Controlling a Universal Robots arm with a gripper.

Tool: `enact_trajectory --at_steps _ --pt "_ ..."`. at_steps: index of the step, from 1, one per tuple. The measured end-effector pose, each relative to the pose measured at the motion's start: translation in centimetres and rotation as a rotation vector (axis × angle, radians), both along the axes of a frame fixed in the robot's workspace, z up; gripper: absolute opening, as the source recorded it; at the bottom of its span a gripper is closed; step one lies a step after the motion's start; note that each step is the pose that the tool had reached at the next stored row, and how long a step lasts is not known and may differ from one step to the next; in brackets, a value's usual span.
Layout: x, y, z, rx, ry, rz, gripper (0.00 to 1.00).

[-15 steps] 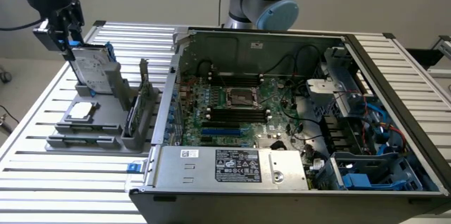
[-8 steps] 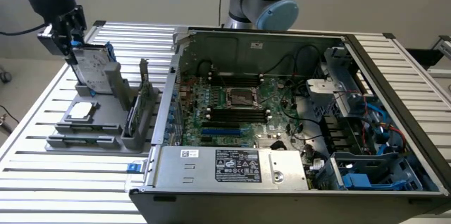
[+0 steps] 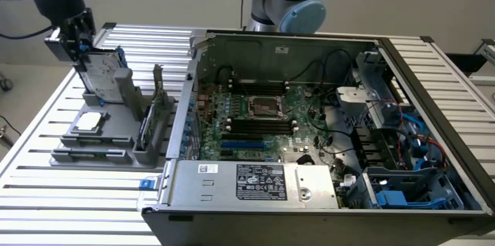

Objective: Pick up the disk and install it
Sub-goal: 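Pick up the disk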

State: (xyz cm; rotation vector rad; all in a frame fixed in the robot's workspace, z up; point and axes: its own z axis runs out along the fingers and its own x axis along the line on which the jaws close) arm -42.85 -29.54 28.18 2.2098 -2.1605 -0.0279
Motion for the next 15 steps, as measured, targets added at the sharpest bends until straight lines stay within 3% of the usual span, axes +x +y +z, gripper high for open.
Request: enact_trajectory --at_steps 5,6,9,10,15 --pt "-0.16 -0.01 -0.08 -0.0047 -0.0049 0.013 0.6" --pt "-0.16 0.0 -0.08 -0.0047 -0.0082 0.013 0.6" --pt "-0.25 0.0 -0.11 -0.0048 -0.0275 0.013 0.6" --pt "-0.33 0.0 -0.1 -0.0048 -0.0301 0.013 0.6" --pt "-0.62 0.0 -0.14 -0.0048 -0.031 0.013 0.6"
